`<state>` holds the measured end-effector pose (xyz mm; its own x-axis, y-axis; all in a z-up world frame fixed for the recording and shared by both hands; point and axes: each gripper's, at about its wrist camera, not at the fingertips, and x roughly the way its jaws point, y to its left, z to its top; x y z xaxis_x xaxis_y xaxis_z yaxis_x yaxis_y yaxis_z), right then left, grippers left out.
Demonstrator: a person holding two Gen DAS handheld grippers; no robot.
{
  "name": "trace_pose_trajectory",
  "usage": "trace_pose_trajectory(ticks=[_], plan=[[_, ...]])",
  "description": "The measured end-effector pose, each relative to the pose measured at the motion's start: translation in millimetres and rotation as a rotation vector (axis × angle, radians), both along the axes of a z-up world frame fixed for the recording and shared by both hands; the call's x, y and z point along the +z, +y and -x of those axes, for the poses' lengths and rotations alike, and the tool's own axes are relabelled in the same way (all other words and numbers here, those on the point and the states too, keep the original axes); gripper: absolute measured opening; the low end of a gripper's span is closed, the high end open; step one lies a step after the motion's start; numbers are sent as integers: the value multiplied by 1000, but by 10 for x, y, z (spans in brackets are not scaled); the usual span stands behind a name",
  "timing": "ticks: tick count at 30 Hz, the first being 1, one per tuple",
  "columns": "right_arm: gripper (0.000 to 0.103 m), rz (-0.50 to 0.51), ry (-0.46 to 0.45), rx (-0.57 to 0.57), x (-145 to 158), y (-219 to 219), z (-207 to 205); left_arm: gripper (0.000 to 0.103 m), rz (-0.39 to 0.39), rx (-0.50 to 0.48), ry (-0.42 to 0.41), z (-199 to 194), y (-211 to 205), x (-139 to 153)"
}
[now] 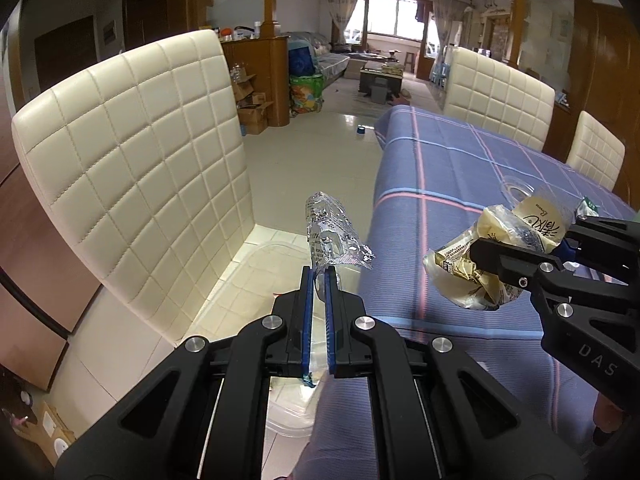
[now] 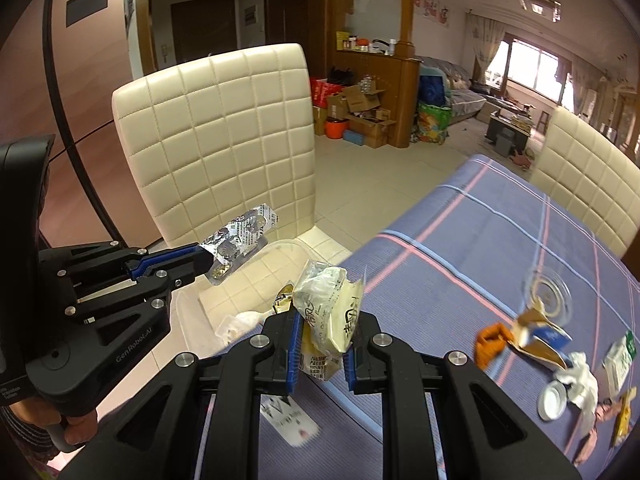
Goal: Collect trash
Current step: 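Carry blister pack and gold-white bag to the clear bin and open both tools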
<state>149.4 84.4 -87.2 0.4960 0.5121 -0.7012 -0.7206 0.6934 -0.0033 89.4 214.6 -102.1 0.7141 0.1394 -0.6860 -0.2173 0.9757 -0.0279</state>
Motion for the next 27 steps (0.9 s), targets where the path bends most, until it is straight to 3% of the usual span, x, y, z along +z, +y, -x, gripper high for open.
trace_pose_trajectory(ticks=[14,21,27], plan=[[17,13,-7,28,-53,452,-152,6,-4,82,19,17,469,-102],[17,13,-2,19,-88,465,-210,9,-5,89,31,-16,491,-151],[17,17,8,14,-121,466,-246,10,40,98,72,-44,560,-269]])
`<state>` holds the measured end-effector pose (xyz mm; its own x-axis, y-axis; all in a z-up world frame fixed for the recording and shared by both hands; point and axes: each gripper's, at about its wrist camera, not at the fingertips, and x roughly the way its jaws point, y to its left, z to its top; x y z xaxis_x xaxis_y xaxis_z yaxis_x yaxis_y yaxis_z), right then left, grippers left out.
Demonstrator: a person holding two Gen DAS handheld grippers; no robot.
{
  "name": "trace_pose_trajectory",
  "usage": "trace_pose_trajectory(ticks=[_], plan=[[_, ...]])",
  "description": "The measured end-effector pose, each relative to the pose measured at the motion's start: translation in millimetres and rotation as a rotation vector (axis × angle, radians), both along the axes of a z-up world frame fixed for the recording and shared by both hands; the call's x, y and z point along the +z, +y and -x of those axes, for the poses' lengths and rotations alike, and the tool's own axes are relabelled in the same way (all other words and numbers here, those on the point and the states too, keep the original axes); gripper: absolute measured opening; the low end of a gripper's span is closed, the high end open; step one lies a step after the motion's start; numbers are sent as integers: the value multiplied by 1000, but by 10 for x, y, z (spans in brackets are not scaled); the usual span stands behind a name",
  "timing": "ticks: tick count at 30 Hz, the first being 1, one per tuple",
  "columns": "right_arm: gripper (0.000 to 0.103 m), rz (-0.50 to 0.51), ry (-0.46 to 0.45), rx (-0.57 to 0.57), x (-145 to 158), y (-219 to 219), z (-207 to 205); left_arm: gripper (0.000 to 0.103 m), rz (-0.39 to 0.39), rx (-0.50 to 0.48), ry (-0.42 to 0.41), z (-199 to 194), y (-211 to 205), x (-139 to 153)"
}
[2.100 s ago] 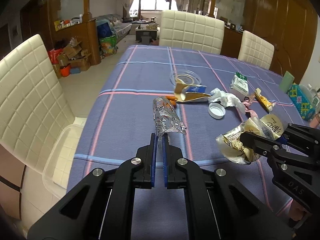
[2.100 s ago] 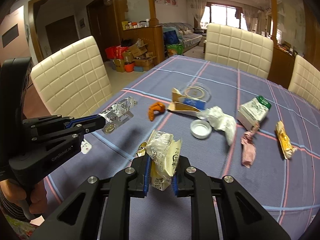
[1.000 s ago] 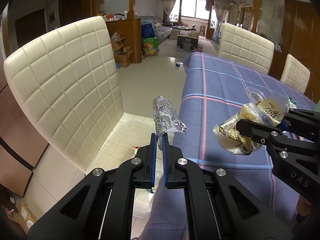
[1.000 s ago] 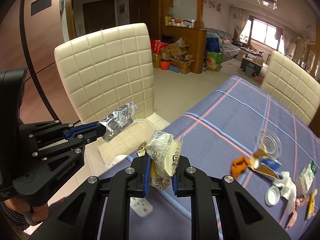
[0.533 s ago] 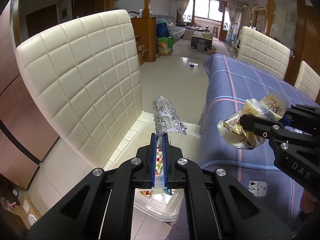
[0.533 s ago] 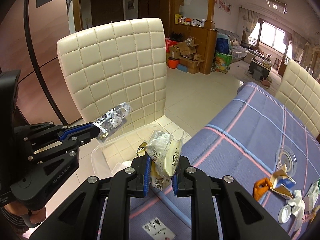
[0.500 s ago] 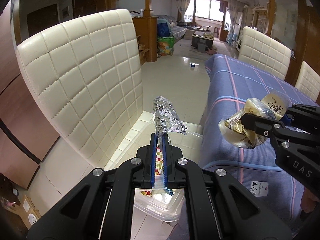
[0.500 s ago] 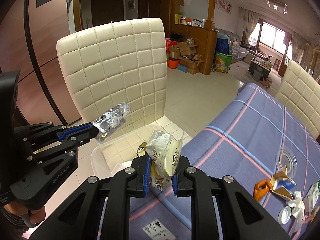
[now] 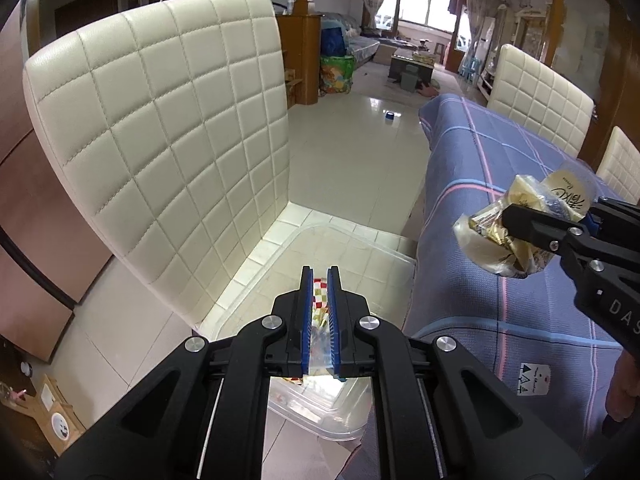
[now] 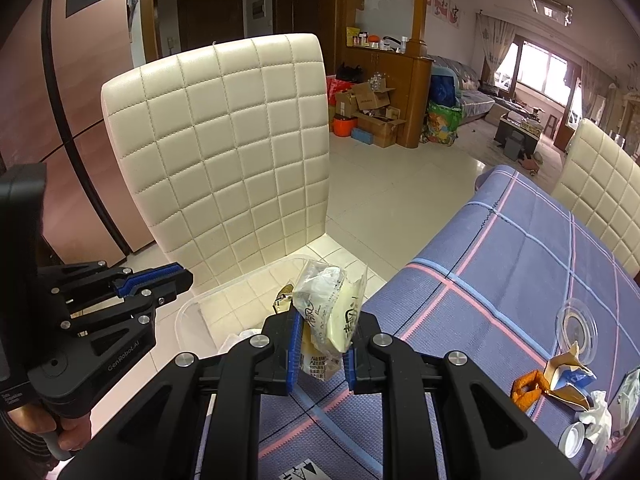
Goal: Collect trash
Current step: 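Carry blister pack and gold-white bag to the clear bin and open both tools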
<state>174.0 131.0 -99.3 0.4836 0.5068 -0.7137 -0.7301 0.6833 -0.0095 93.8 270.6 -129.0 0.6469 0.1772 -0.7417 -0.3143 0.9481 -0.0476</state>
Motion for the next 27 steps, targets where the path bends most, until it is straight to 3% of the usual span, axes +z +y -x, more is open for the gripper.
trace_pose_trajectory(ticks=[1,3,4,6,8,20,24,25,27], plan=[[17,1,1,2,-5,7,0,15,-4,6,0,4,9,-8],[17,3,2,5,-18,32,7,53,-12,20,-7,25,30,-4],[17,4,3,8,-27,46,12,101,-27,38,-21,60,45,13],[17,6,6,14,-48,78,24,100,-89,74,-91,181,42,97],[17,10,8,19,-69,110,31,99,-108,68,-87,196,39,116],[19,20,-5,49,-84,270,65,99,-108,114,-74,310,184,98],[19,33,-63,55,-69,356,101,99,-106,136,-77,355,249,120],[25,43,-83,47,-68,383,107,99,-106,141,-77,365,261,117],[57,43,-99,41,-62,413,100,99,-105,152,-76,382,286,119]])
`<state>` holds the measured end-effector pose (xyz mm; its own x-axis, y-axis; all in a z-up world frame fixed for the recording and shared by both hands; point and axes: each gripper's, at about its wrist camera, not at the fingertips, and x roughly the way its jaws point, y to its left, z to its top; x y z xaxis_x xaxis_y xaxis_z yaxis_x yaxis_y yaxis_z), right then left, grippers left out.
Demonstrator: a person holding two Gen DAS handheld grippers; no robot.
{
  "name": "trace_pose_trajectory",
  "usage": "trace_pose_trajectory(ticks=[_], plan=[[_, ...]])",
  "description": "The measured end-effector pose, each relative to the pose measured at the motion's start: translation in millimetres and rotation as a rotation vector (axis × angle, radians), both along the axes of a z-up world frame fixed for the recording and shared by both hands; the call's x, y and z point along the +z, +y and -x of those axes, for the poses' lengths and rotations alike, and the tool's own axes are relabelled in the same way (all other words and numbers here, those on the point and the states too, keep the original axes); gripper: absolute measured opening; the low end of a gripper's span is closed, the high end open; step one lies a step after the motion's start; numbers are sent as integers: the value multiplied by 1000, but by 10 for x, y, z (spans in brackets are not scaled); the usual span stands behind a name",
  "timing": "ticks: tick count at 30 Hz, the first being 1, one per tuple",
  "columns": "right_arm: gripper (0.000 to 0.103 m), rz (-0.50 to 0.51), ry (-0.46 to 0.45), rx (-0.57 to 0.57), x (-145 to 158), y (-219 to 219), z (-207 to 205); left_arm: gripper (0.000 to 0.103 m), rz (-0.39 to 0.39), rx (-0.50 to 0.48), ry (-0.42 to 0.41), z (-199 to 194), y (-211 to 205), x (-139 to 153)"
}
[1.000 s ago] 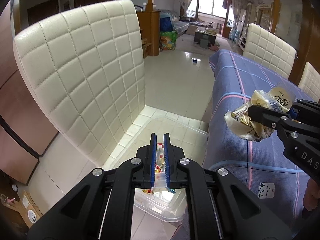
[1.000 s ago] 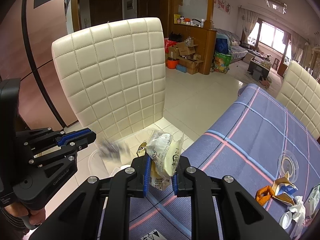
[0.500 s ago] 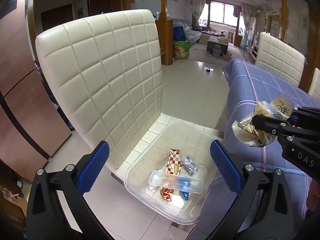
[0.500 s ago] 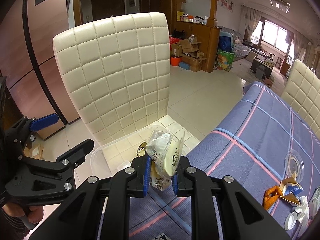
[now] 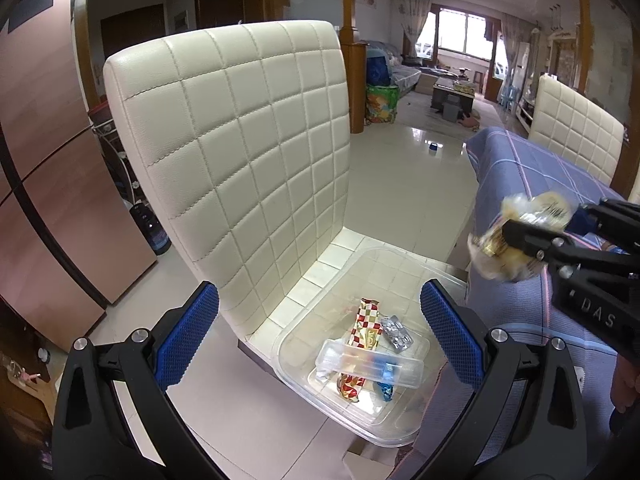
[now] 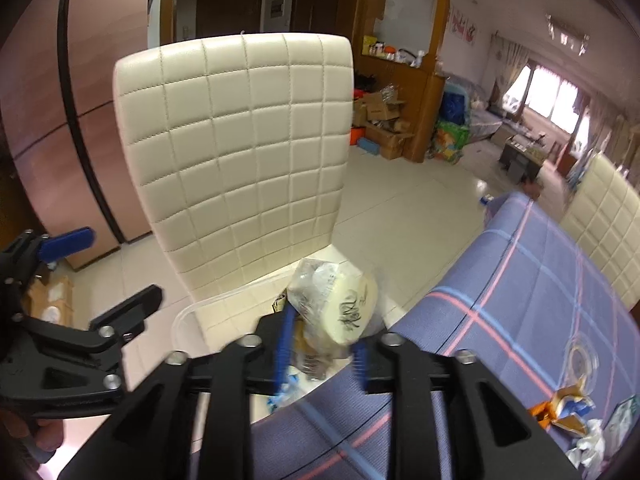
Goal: Collect trash
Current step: 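Carry blister pack and gold-white bag to the clear bin and open both tools, then grasp the orange peel with the left tool while the right tool grasps the pink wrapper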
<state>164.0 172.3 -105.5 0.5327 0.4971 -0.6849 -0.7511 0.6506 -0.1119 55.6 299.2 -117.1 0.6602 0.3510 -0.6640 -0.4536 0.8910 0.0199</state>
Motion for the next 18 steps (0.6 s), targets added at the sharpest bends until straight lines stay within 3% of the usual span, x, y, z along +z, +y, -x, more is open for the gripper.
trace_pose_trajectory(ticks=[1,10,18], plan=[[70,-15,-9,6,14,-5,3,99,2,5,1,8,10,-4],[70,-17,-15,-48,41,-210,-5,99,7,-9,-5,-1,-88,50],[70,-44,-39,-184,174,-901,-10,99,5,-129,-23,-186,-609,216]])
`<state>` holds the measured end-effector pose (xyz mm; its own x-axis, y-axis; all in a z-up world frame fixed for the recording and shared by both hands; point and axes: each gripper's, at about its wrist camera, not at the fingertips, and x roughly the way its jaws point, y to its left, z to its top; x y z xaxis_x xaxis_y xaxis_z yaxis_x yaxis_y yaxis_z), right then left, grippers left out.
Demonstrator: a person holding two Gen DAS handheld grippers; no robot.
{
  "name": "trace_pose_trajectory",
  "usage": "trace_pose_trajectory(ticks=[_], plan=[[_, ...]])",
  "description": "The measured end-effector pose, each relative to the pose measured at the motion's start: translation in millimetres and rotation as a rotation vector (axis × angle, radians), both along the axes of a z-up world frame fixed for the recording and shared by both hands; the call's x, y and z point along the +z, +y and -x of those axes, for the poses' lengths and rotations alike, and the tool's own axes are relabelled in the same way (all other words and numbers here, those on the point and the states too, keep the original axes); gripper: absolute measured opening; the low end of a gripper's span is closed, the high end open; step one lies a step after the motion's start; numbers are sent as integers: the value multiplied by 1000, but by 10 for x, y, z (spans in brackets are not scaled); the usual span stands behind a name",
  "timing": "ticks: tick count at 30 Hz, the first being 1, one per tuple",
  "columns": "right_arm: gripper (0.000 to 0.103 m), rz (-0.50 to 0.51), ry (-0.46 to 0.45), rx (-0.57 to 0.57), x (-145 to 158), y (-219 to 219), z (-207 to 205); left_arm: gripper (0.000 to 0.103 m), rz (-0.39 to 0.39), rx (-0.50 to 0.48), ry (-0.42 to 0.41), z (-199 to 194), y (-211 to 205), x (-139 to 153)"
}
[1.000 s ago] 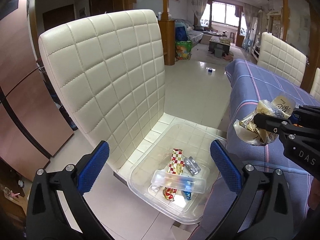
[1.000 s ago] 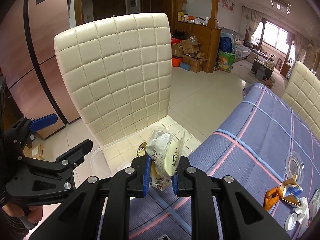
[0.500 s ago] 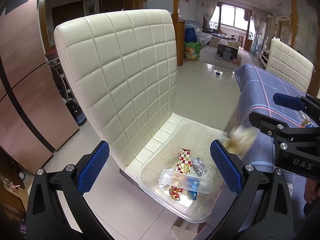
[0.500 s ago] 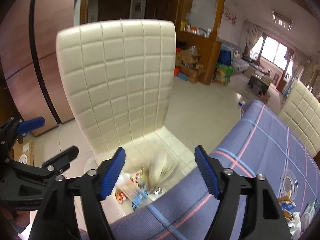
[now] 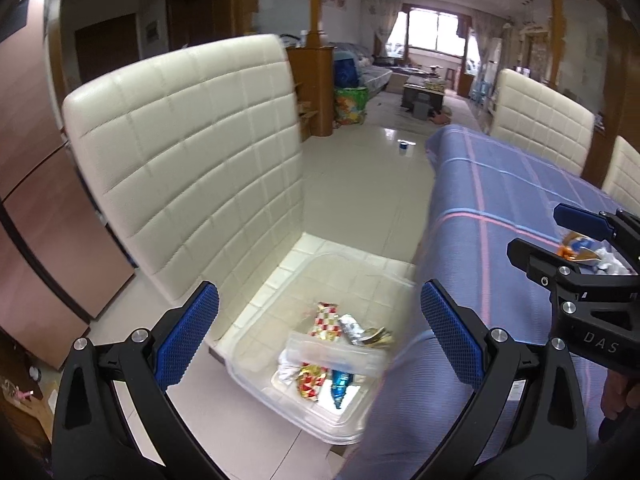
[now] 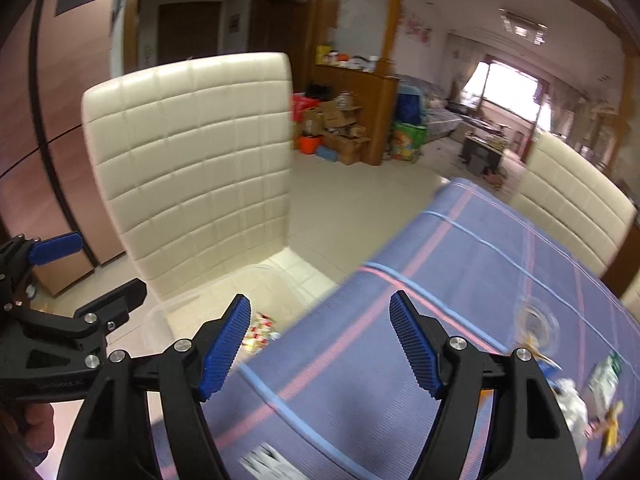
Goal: Collect trash
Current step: 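Grasp the orange peel with the left tool while the right tool grasps the pink wrapper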
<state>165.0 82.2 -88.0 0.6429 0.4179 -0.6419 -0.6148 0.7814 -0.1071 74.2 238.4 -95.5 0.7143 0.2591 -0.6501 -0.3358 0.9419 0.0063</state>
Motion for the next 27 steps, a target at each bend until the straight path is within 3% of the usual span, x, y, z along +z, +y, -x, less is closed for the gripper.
trace_pose_trajectory(ticks=[12,17,19,27], plan=[[70,26,-17,-365,-26,-1801,-94,99,24,-269,22,-506,-1353,77],[70,29,23,-476,-144,-2479,-179,99,-12,-345,56,-785,-1862,-30],[70,28,43,-494,-216,-2637,-207,99,-16,-362,73,-878,-2006,-88],[64,27,102,-508,-436,-2902,-317,78,-34,-403,152,-1292,-2319,-340]])
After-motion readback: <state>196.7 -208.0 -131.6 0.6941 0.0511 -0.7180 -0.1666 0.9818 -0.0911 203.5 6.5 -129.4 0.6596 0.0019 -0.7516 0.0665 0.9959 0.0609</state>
